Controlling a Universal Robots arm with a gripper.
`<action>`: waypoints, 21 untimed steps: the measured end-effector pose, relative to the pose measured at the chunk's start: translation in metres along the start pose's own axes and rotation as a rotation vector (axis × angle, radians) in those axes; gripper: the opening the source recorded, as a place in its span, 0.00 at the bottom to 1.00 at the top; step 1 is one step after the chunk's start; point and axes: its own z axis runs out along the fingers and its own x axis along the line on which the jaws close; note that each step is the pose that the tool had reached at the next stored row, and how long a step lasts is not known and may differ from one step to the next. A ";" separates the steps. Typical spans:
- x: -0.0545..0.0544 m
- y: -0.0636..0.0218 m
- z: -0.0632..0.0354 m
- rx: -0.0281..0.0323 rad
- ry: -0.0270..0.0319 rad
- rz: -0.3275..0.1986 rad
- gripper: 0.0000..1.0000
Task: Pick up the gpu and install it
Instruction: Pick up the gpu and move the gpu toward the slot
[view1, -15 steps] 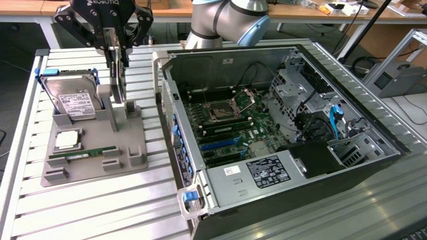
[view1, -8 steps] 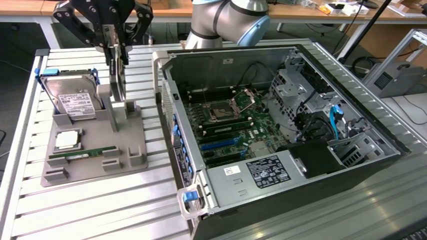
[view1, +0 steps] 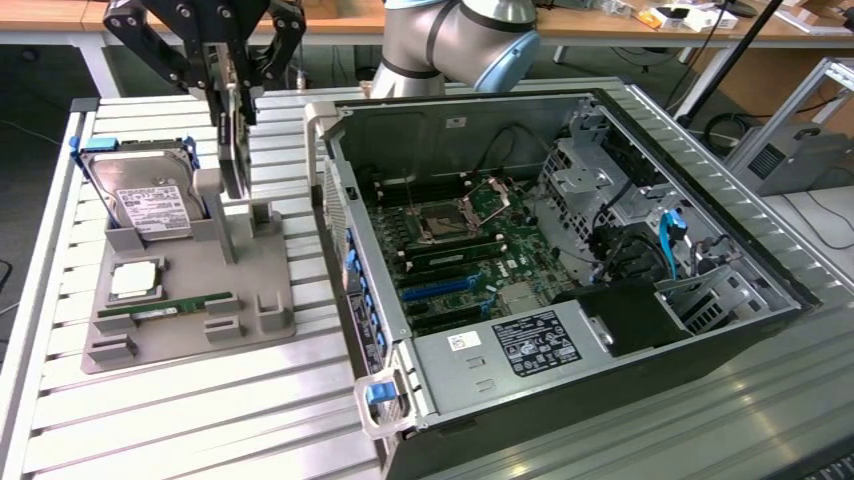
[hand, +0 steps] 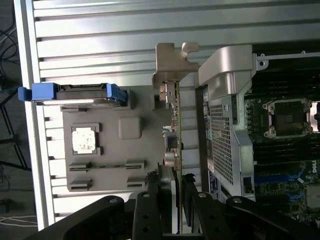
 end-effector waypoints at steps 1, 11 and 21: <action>0.000 0.0000 -0.0004 0.0000 0.0000 0.000 0.30; 0.000 0.0002 -0.0057 0.0000 -0.0001 0.000 0.30; 0.000 0.0003 -0.0111 0.0000 -0.0001 0.000 0.30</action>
